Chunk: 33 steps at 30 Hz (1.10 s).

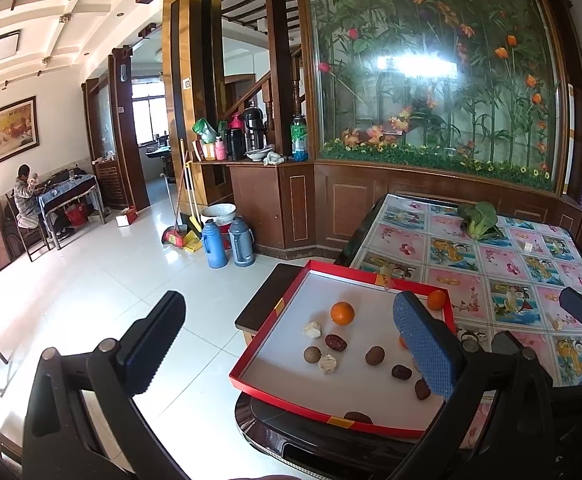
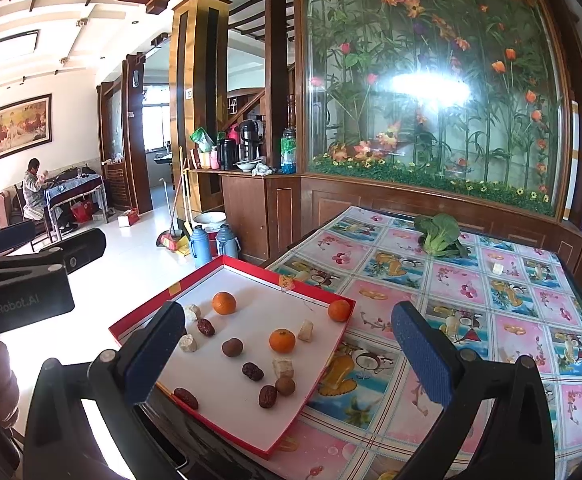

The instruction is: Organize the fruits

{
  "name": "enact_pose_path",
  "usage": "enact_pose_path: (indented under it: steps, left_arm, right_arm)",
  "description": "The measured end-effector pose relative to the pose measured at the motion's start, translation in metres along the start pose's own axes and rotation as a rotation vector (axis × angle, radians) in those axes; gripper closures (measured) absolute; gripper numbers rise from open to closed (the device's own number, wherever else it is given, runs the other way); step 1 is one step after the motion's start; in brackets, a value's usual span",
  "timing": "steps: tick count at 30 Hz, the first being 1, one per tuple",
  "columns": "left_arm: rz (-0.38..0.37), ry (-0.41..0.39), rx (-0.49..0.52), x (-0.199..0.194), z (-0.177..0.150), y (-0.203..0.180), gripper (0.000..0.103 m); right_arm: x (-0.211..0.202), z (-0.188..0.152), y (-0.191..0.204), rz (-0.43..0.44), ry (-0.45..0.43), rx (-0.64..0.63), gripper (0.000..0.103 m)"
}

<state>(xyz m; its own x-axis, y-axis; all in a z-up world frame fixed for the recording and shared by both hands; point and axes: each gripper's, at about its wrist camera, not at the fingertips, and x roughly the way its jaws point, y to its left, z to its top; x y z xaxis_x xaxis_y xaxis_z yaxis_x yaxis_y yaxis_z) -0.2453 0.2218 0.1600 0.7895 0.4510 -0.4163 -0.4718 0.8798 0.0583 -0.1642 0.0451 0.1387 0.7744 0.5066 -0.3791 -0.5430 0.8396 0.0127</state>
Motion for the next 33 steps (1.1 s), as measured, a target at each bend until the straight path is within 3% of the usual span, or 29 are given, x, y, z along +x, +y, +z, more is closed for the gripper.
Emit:
enact_pose_path:
  steps: [33]
  left_arm:
    - [-0.037, 0.003, 0.038, 0.020, 0.014, -0.011, 0.000]
  right_arm:
    - [0.032, 0.003, -0.006, 0.020, 0.044, 0.018, 0.000]
